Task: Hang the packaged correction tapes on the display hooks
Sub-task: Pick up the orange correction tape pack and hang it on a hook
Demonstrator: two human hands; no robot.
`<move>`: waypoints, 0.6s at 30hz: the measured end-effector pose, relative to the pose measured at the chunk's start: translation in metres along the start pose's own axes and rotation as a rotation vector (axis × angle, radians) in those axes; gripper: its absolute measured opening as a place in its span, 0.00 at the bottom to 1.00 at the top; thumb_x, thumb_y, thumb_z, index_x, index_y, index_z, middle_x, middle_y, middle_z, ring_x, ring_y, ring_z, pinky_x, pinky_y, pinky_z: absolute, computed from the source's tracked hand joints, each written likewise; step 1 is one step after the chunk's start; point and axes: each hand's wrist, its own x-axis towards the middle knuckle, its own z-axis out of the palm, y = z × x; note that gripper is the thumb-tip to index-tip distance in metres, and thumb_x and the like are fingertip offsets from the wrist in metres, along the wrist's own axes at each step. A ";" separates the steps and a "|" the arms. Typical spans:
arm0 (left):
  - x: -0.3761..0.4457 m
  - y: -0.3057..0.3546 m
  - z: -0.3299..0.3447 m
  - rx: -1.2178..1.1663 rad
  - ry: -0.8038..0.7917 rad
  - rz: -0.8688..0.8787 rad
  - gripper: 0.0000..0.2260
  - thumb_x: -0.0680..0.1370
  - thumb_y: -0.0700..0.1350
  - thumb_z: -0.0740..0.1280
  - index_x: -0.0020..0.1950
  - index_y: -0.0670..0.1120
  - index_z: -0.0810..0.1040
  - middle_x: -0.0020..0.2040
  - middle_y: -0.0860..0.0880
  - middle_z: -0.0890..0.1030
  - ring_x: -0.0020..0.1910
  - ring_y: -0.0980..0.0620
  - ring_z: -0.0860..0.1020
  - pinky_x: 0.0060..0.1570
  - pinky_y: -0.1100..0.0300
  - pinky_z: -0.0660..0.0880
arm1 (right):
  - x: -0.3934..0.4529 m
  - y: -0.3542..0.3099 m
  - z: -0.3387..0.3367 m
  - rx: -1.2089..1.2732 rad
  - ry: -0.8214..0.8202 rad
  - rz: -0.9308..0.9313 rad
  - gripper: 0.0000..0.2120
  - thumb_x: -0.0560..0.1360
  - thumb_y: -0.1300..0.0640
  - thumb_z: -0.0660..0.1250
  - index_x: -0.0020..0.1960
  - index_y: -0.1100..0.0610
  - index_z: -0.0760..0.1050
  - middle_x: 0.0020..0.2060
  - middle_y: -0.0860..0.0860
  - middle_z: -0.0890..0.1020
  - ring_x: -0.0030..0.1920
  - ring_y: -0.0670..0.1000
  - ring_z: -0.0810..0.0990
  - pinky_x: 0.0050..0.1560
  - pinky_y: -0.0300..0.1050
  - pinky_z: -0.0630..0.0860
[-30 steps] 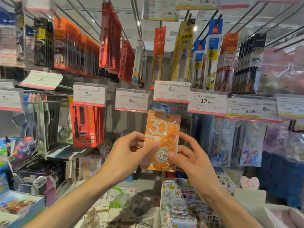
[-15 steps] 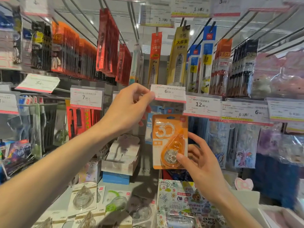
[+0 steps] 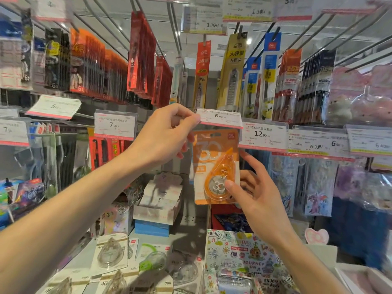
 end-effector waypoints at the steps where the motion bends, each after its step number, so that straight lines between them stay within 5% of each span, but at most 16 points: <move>1: 0.000 0.000 0.000 0.002 -0.001 0.003 0.06 0.82 0.51 0.67 0.51 0.50 0.80 0.33 0.53 0.84 0.26 0.56 0.78 0.24 0.63 0.75 | 0.000 -0.001 0.000 0.001 0.006 0.001 0.30 0.79 0.54 0.71 0.68 0.28 0.61 0.51 0.43 0.86 0.54 0.43 0.85 0.56 0.35 0.79; 11: -0.009 -0.010 -0.002 -0.008 -0.018 0.003 0.05 0.82 0.51 0.67 0.53 0.52 0.80 0.36 0.53 0.85 0.28 0.56 0.80 0.27 0.62 0.77 | 0.001 0.005 0.009 -0.030 0.037 0.002 0.28 0.80 0.57 0.70 0.69 0.30 0.64 0.48 0.43 0.85 0.48 0.45 0.86 0.47 0.32 0.80; 14: -0.024 -0.028 -0.002 -0.084 -0.002 -0.059 0.04 0.82 0.50 0.68 0.54 0.53 0.80 0.39 0.52 0.85 0.31 0.54 0.82 0.29 0.60 0.79 | 0.003 0.013 0.014 -0.051 0.041 0.027 0.27 0.81 0.56 0.69 0.71 0.31 0.64 0.51 0.36 0.84 0.49 0.43 0.86 0.45 0.31 0.80; 18: -0.052 -0.066 0.014 0.103 0.043 -0.080 0.09 0.81 0.51 0.67 0.62 0.57 0.75 0.49 0.56 0.83 0.45 0.56 0.85 0.46 0.55 0.83 | 0.006 0.020 0.020 -0.085 0.049 0.031 0.28 0.83 0.56 0.67 0.76 0.35 0.63 0.55 0.32 0.83 0.53 0.39 0.84 0.45 0.28 0.79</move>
